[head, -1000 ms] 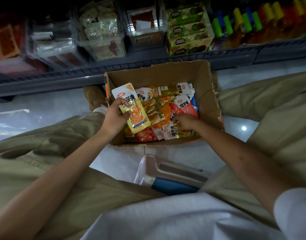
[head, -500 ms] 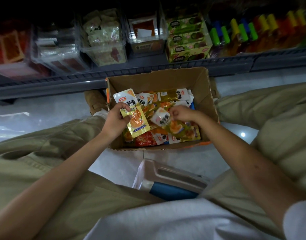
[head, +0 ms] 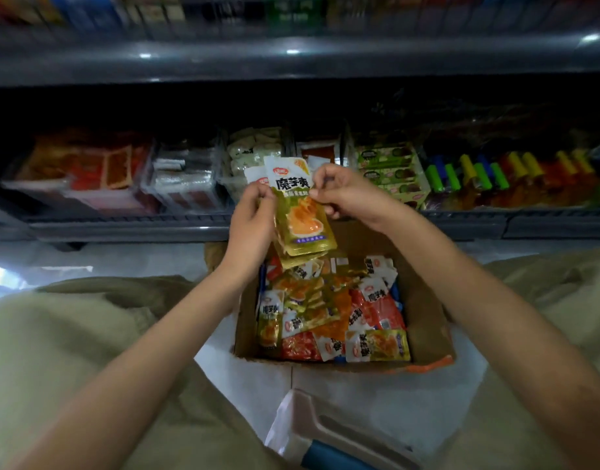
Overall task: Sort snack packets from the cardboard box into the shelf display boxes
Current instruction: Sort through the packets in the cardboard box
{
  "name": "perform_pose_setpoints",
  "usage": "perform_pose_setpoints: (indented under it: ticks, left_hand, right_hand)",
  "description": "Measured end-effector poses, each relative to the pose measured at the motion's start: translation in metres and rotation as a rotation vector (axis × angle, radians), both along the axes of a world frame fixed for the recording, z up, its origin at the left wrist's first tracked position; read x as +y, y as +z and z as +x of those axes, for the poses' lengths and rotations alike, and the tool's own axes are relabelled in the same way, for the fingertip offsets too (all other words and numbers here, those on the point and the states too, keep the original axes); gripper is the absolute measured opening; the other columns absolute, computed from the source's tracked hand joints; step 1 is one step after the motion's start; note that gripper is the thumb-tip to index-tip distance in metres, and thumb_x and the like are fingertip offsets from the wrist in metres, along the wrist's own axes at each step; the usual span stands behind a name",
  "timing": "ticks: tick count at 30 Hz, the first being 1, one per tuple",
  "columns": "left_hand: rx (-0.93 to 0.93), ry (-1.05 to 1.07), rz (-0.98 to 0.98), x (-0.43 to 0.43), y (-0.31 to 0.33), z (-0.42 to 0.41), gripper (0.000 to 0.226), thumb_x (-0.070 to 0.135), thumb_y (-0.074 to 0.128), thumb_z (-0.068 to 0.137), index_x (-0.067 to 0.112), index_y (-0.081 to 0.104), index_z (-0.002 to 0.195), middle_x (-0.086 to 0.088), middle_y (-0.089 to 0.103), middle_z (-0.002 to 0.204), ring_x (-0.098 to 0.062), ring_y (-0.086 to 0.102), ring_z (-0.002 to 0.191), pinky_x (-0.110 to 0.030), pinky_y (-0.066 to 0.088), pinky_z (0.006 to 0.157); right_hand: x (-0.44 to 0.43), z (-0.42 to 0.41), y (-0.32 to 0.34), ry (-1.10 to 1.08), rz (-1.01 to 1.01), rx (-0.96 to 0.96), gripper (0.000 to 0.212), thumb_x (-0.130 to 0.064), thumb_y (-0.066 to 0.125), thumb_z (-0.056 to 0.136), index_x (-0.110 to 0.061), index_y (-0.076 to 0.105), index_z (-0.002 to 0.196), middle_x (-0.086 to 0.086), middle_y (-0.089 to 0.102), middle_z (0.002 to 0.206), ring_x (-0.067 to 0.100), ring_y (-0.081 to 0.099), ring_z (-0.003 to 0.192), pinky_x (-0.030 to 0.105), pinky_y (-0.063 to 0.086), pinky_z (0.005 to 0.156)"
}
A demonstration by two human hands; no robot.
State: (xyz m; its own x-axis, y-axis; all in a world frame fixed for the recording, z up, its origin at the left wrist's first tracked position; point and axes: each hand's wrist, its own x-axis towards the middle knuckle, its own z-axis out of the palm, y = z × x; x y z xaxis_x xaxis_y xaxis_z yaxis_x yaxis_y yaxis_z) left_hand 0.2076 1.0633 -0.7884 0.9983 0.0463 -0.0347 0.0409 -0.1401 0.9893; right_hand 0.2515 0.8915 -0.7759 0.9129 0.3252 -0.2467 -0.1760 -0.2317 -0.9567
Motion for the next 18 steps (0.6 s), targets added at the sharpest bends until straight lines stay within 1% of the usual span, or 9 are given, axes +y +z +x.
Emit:
perform_pose_setpoints:
  ticks: [3, 5, 7, 9, 11, 13, 15, 17, 18]
  left_hand:
    - [-0.142, 0.005, -0.006, -0.003, 0.026, 0.004, 0.014, 0.032, 0.057, 0.088, 0.025, 0.046, 0.085, -0.01, 0.06, 0.092, -0.026, 0.061, 0.088, -0.041, 0.048, 0.077]
    - [-0.191, 0.024, -0.009, -0.009, 0.043, 0.01, 0.028, 0.016, 0.067, 0.086, 0.026, 0.042, 0.093, -0.001, 0.061, 0.098, -0.019, 0.063, 0.093, -0.029, 0.052, 0.074]
    - [-0.258, 0.009, -0.008, -0.019, 0.06, 0.014, 0.037, 0.003, 0.063, 0.088, 0.021, 0.036, 0.106, 0.004, 0.056, 0.104, -0.007, 0.062, 0.093, -0.018, 0.051, 0.071]
    - [-0.328, -0.019, -0.021, -0.029, 0.077, 0.017, 0.052, -0.005, 0.056, 0.089, 0.022, 0.024, 0.119, 0.007, 0.051, 0.111, 0.004, 0.061, 0.092, -0.015, 0.049, 0.072]
    - [-0.383, -0.039, -0.029, -0.037, 0.091, 0.023, 0.067, -0.01, 0.052, 0.089, 0.026, 0.013, 0.131, 0.011, 0.047, 0.117, 0.006, 0.06, 0.096, -0.015, 0.05, 0.076]
    - [-0.438, -0.091, 0.01, -0.044, 0.102, 0.029, 0.077, -0.01, 0.051, 0.09, 0.023, 0.006, 0.142, 0.017, 0.043, 0.125, 0.007, 0.057, 0.106, -0.019, 0.05, 0.088]
    - [-0.48, -0.165, 0.09, -0.05, 0.112, 0.035, 0.076, -0.002, 0.052, 0.092, 0.023, 0.005, 0.147, 0.02, 0.044, 0.128, 0.003, 0.055, 0.111, -0.032, 0.05, 0.095]
    - [-0.567, -0.175, 0.269, -0.054, 0.121, 0.042, 0.073, 0.013, 0.05, 0.094, 0.032, 0.003, 0.147, 0.007, 0.053, 0.128, -0.011, 0.06, 0.103, -0.045, 0.054, 0.085]
    - [-0.639, -0.154, 0.385, -0.056, 0.126, 0.046, 0.073, 0.02, 0.048, 0.093, 0.039, 0.001, 0.145, 0.001, 0.054, 0.128, -0.017, 0.063, 0.094, -0.046, 0.054, 0.076]
  right_hand:
    - [0.007, 0.006, 0.038, 0.039, -0.035, -0.154, 0.022, -0.003, 0.057, 0.092, -0.017, 0.043, 0.083, -0.002, 0.052, 0.054, 0.006, 0.051, 0.044, 0.018, 0.042, 0.042]
    - [0.008, 0.008, 0.061, 0.033, -0.047, -0.202, 0.02, -0.002, 0.057, 0.091, -0.013, 0.041, 0.092, -0.002, 0.055, 0.056, 0.007, 0.054, 0.042, 0.019, 0.044, 0.04]
    - [0.008, 0.009, 0.082, -0.014, -0.064, -0.236, 0.024, -0.003, 0.057, 0.092, -0.009, 0.036, 0.103, 0.003, 0.056, 0.066, 0.007, 0.054, 0.042, 0.019, 0.044, 0.039]
    - [0.006, 0.011, 0.097, -0.095, -0.026, -0.251, 0.029, -0.01, 0.057, 0.093, -0.01, 0.033, 0.11, 0.006, 0.055, 0.071, 0.008, 0.052, 0.042, 0.021, 0.044, 0.038]
    - [0.001, 0.013, 0.109, -0.163, 0.0, -0.281, 0.028, -0.018, 0.056, 0.094, -0.015, 0.035, 0.114, 0.004, 0.055, 0.076, 0.008, 0.051, 0.044, 0.02, 0.043, 0.038]
    - [-0.006, 0.015, 0.119, -0.183, -0.026, -0.347, 0.022, -0.023, 0.052, 0.096, -0.018, 0.043, 0.116, 0.002, 0.056, 0.082, 0.007, 0.05, 0.049, 0.018, 0.039, 0.037]
    - [-0.015, 0.019, 0.128, -0.168, -0.031, -0.4, 0.017, -0.022, 0.047, 0.099, -0.015, 0.051, 0.114, -0.002, 0.055, 0.077, 0.004, 0.046, 0.048, 0.016, 0.034, 0.035]
    - [-0.025, 0.024, 0.138, -0.128, 0.011, -0.421, 0.016, -0.02, 0.045, 0.1, -0.014, 0.053, 0.112, -0.007, 0.059, 0.071, 0.004, 0.044, 0.041, 0.015, 0.03, 0.031]
    - [-0.03, 0.027, 0.143, -0.107, 0.039, -0.43, 0.017, -0.019, 0.044, 0.1, -0.013, 0.053, 0.113, -0.009, 0.062, 0.069, 0.005, 0.043, 0.038, 0.015, 0.028, 0.03]
